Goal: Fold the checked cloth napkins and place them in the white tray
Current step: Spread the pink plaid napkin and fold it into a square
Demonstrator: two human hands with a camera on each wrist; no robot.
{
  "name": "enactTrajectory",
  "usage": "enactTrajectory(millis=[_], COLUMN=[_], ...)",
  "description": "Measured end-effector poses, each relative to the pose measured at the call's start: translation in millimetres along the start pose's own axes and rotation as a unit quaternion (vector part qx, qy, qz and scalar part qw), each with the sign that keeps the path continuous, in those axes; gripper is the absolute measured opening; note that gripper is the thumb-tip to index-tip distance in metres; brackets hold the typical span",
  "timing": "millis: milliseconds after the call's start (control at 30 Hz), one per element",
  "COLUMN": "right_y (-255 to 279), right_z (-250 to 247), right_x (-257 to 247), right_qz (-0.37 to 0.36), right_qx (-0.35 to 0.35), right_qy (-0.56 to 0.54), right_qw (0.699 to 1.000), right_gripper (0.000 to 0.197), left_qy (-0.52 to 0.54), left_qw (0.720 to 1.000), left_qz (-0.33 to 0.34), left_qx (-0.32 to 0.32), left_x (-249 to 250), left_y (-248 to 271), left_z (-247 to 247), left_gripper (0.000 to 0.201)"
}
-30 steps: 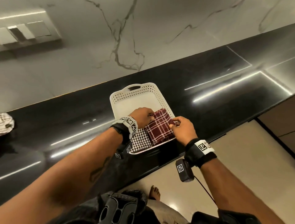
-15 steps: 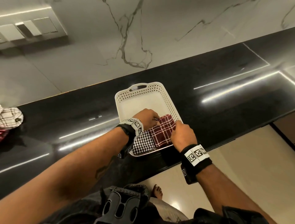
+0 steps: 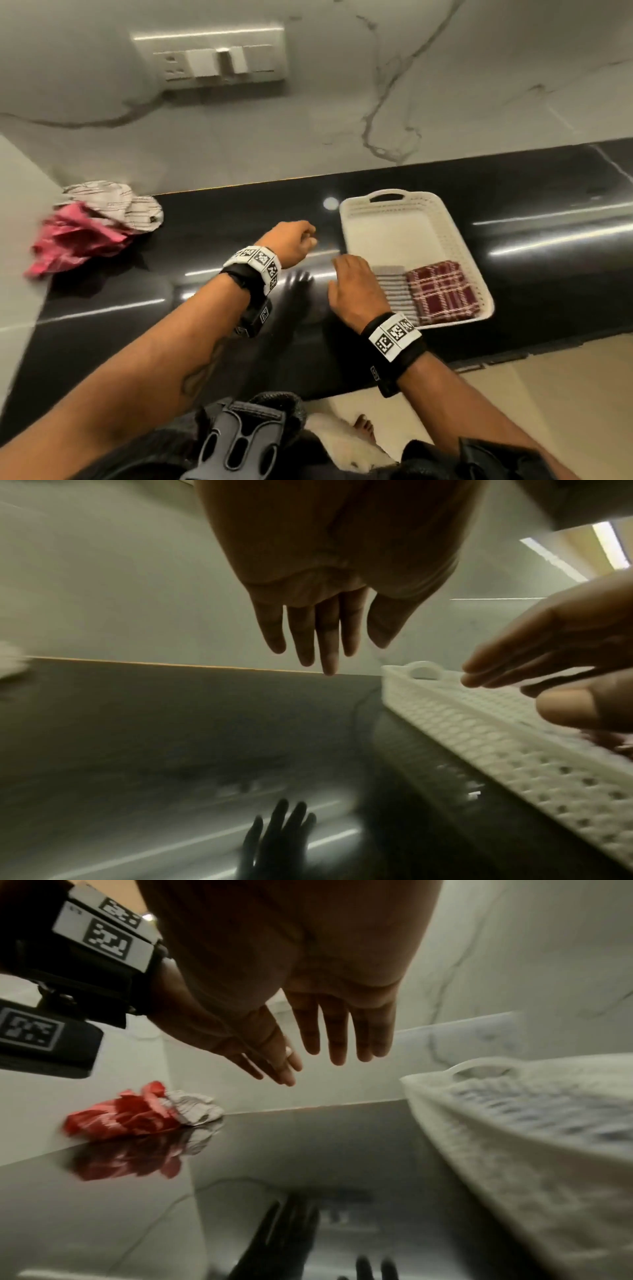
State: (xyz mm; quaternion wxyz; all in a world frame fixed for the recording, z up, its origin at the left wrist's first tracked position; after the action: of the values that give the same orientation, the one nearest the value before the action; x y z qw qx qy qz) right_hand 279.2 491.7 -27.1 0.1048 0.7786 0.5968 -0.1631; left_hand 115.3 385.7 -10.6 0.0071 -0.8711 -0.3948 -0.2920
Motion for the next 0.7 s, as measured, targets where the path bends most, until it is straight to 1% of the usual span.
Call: enactTrajectory(millis=[67,100,200,267,333,400,467,533,600,700], right_y=[-8,-11,-15,-18,-19,-20,-22,-22,-22,-22], right_z=[30,49,110,143,167,179,188,190,189,189], right_x=[-44,-71,-147,-185,-213,-228,-238,-239,-236,-235], right_qz=[-0.03,-0.043,-0.047,-0.06,-0.06,-0.04,-0.022,-0.007,0.0,0.007], right_qx=[-0.021,-0.041,-0.182,-0.239,-0.276,-0.31,-0.323,-0.325,-0.326,-0.32], right_qy=[-0.006,-0.005,0.02,0.042,0.056,0.073,0.09,0.093,0.087,0.077], right_qw=[0.999,0.998,0.982,0.968,0.958,0.947,0.942,0.941,0.942,0.944], right_gripper=[0.029,0.031,0.058,0.068,0.074,0.08,0.085,0.086,0.086,0.085], left_qy=[-0.014,-0.024,-0.056,-0.087,-0.118,-0.15,-0.174,-0.195,-0.185,-0.112], left_qw=[0.998,0.995,0.979,0.964,0.95,0.941,0.935,0.929,0.926,0.923], left_qz=[-0.058,-0.092,-0.182,-0.225,-0.249,-0.258,-0.259,-0.256,-0.27,-0.332], left_qx=[0.007,0.015,0.068,0.112,0.15,0.159,0.166,0.182,0.191,0.159], left_x=[-62,-99,-204,-256,-290,-308,-327,-341,-349,-362], left_y=[34,55,117,148,171,183,188,182,174,163], left_z=[-18,-29,-61,-75,-87,-99,-113,-126,-139,-150], left_gripper=[0.037,0.037,0.035,0.036,0.039,0.041,0.04,0.041,0.041,0.045])
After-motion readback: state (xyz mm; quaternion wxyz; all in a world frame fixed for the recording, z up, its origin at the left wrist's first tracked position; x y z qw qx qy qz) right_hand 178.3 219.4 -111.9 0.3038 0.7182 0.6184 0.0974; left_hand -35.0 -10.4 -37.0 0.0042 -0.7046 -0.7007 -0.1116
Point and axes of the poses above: each hand's wrist, its own y-axis away from the middle knuckle, its own z-axis out of the palm, x = y × z, the point moved 1 cm from there along -y, towards the middle knuckle, and after that the axes turned 2 degrees about z, right-handed, at the moved point
